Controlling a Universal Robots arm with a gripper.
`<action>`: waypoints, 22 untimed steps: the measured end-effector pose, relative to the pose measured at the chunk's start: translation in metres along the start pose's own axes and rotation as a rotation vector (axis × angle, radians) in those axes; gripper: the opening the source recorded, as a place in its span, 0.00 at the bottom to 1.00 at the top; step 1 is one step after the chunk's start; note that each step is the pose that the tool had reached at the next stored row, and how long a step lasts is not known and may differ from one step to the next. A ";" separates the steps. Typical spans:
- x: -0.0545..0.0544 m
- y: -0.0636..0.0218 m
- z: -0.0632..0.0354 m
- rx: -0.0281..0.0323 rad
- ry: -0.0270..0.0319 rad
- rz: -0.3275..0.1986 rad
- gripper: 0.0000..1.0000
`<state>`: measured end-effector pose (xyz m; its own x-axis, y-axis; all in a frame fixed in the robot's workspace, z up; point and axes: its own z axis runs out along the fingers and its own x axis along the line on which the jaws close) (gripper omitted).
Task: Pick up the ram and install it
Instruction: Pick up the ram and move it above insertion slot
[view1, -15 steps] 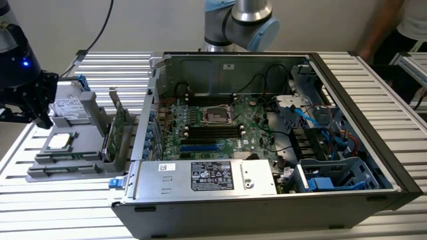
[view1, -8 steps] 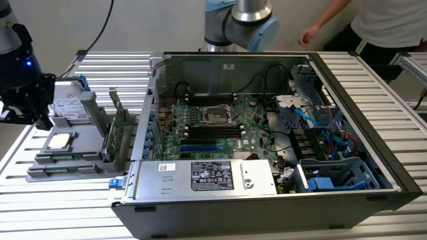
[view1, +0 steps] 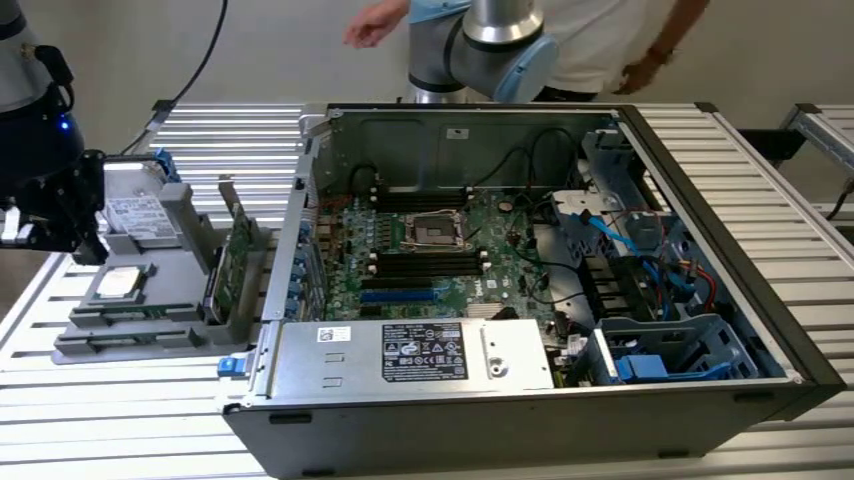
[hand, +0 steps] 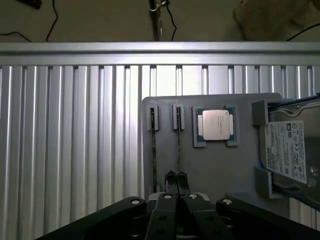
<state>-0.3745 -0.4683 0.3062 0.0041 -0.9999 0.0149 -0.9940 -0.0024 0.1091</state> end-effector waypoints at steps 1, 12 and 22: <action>0.000 -0.0001 0.0004 0.0040 0.0019 -0.018 0.10; 0.000 -0.0001 0.0022 0.0308 0.0116 -0.105 0.10; 0.000 0.0000 0.0078 0.0323 0.0117 -0.105 0.31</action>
<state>-0.3754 -0.4684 0.2985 0.1091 -0.9939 0.0167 -0.9911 -0.1075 0.0786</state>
